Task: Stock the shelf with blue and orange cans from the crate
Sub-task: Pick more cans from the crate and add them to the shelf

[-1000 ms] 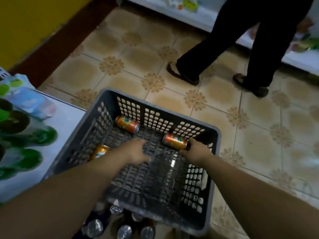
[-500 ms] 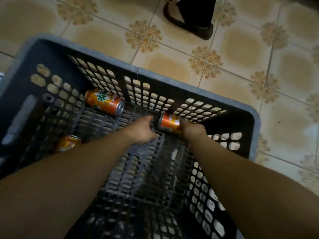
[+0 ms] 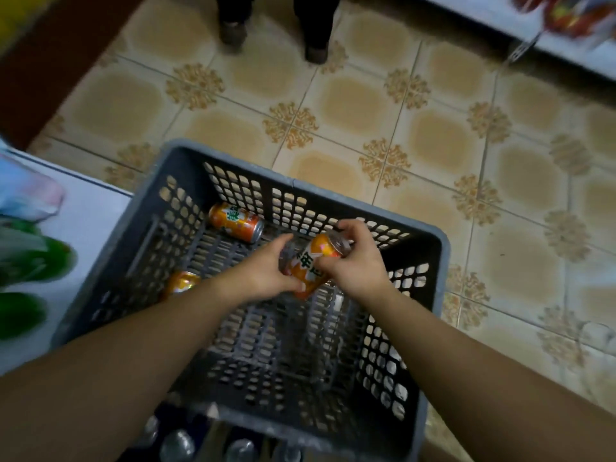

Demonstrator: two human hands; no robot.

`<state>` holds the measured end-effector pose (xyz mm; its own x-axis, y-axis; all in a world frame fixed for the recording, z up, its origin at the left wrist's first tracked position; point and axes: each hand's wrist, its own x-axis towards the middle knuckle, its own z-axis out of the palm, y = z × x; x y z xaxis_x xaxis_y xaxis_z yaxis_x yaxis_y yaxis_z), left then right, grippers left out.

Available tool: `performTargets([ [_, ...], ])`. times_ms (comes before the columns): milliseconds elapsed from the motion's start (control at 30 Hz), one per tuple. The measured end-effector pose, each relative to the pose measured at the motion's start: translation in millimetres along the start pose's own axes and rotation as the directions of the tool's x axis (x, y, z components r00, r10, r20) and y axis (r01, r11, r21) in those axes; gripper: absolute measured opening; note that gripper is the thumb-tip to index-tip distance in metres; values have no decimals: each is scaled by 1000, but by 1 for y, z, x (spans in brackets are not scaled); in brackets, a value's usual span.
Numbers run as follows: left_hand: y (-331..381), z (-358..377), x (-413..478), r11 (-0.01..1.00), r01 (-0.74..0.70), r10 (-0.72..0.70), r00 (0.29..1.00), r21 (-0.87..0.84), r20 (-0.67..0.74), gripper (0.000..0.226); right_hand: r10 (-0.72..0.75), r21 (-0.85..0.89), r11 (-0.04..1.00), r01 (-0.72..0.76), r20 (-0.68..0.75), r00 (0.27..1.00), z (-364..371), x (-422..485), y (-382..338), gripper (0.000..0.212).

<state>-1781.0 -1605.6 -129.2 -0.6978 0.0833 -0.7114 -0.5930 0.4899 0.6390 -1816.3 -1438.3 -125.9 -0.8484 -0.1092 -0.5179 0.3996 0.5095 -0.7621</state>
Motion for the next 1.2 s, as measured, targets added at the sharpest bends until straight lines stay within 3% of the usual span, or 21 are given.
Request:
performTargets([
  [67,9,-14,-39,999,-35,35,999,-32,-10,106,-25,4,1000,25,23,999,-3,-28,-42,80],
  [133,19,-30,-83,996,-66,64,997,-62,-34,105,-68,24,997,66,57,996,-4,-59,-85,88],
  [367,47,-89,-268,960,-251,204,931,-125,-303,73,-353,186,928,323,164,921,0,-190,-220,68],
  [433,51,-100,-325,940,-315,231,869,-130,-437,64,-426,270,884,381,129,896,11,-234,-254,75],
  [500,55,-108,-383,912,-394,256,765,-115,-592,61,-488,346,832,434,84,869,27,-279,-283,76],
  [600,49,-116,-461,886,-462,283,603,-38,-746,57,-561,412,781,469,134,817,57,-346,-321,68],
  [800,-6,-128,-605,886,-464,247,481,-5,-841,55,-728,414,678,607,263,633,122,-474,-371,68],
  [967,-74,-122,-713,944,-328,120,417,-25,-901,53,-790,425,601,677,445,422,190,-562,-387,56],
  [1067,-125,-111,-764,1000,-16,-8,360,-14,-933,66,-769,421,583,695,562,305,228,-600,-384,53],
  [1200,-195,-95,-815,931,352,-215,315,-96,-925,68,-714,386,570,725,670,205,273,-632,-376,62],
])
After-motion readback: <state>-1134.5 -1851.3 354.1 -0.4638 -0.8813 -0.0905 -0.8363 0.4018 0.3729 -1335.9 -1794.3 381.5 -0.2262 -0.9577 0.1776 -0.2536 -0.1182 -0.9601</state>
